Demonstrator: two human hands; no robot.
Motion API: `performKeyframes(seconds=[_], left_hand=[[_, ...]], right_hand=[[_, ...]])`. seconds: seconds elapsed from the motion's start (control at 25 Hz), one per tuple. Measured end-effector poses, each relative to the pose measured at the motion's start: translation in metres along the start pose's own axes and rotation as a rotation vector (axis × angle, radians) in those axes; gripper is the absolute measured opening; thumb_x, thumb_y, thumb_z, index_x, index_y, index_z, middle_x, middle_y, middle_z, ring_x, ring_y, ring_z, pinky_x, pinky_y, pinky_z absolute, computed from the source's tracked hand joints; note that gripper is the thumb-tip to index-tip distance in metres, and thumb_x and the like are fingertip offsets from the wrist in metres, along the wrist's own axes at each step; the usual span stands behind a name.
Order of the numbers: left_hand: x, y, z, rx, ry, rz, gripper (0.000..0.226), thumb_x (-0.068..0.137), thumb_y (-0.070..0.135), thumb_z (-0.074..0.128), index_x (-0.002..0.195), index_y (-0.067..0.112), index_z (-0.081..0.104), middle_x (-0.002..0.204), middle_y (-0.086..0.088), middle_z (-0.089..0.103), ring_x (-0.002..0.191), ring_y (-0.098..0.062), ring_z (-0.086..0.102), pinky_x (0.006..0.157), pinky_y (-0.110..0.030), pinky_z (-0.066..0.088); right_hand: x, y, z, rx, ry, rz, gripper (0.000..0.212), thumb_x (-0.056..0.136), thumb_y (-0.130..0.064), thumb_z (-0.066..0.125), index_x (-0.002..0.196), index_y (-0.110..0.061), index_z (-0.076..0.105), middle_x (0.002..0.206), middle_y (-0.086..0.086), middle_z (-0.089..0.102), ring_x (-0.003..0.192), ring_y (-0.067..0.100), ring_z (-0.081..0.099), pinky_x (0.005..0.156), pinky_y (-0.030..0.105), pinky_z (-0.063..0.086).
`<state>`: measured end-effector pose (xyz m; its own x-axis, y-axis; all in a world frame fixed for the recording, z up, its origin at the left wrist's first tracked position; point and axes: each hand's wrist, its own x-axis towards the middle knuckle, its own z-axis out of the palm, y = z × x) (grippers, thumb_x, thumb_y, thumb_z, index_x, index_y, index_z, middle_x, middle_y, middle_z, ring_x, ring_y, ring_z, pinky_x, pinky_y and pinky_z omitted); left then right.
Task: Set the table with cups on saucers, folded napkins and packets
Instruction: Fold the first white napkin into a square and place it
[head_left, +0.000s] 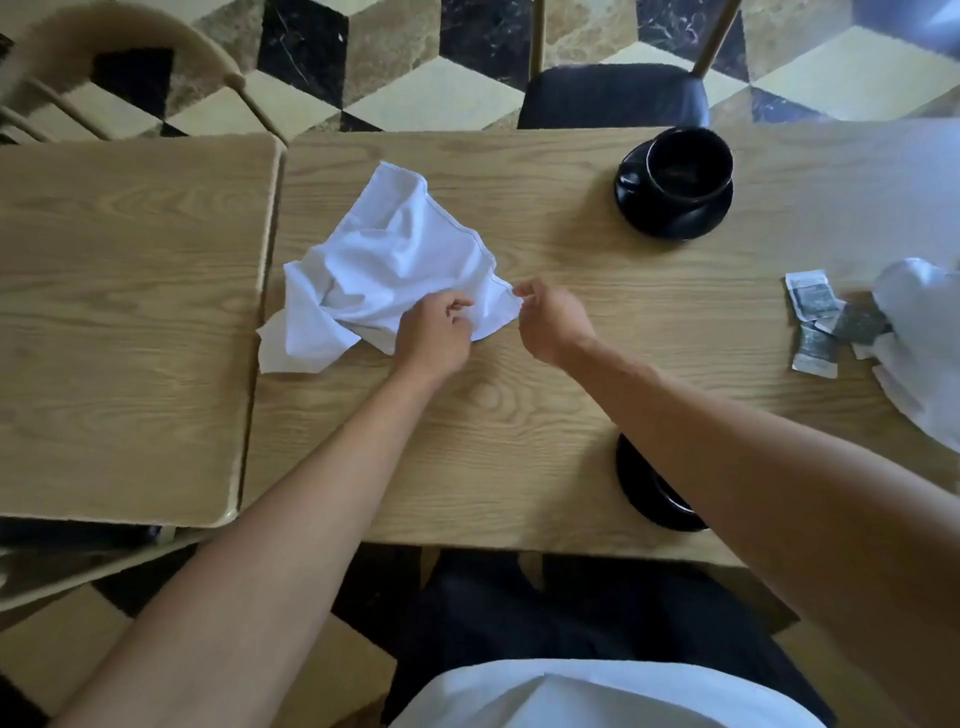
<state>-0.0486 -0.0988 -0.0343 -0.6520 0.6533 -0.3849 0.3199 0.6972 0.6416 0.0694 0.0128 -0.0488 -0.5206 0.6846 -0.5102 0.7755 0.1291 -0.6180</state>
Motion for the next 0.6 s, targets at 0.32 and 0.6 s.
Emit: performKeyframes(seconds=[0.32, 0.6], left_hand=[[0.098, 0.004, 0.003, 0.753, -0.279, 0.723, 0.051, 0.095, 0.009, 0.044, 0.145, 0.019, 0.046, 0.161, 0.0, 0.032, 0.139, -0.035, 0.032, 0.105, -0.042, 0.038], [0.127, 0.006, -0.012, 0.96, -0.369, 0.824, 0.033, 0.087, 0.019, 0.048, 0.116, 0.012, 0.062, 0.126, -0.01, 0.055, 0.129, -0.036, 0.041, 0.118, -0.047, 0.022]], right_hand=[[0.04, -0.021, 0.039, 0.071, 0.117, 0.153, 0.063, 0.091, 0.0, 0.039, 0.149, -0.025, 0.045, 0.126, 0.018, 0.051, 0.116, 0.034, 0.055, 0.09, 0.029, 0.044], [0.035, -0.004, 0.066, 0.021, 0.208, 0.278, 0.03, 0.089, -0.031, 0.065, 0.114, -0.016, 0.062, 0.119, 0.01, 0.042, 0.117, 0.031, 0.042, 0.089, 0.03, 0.038]])
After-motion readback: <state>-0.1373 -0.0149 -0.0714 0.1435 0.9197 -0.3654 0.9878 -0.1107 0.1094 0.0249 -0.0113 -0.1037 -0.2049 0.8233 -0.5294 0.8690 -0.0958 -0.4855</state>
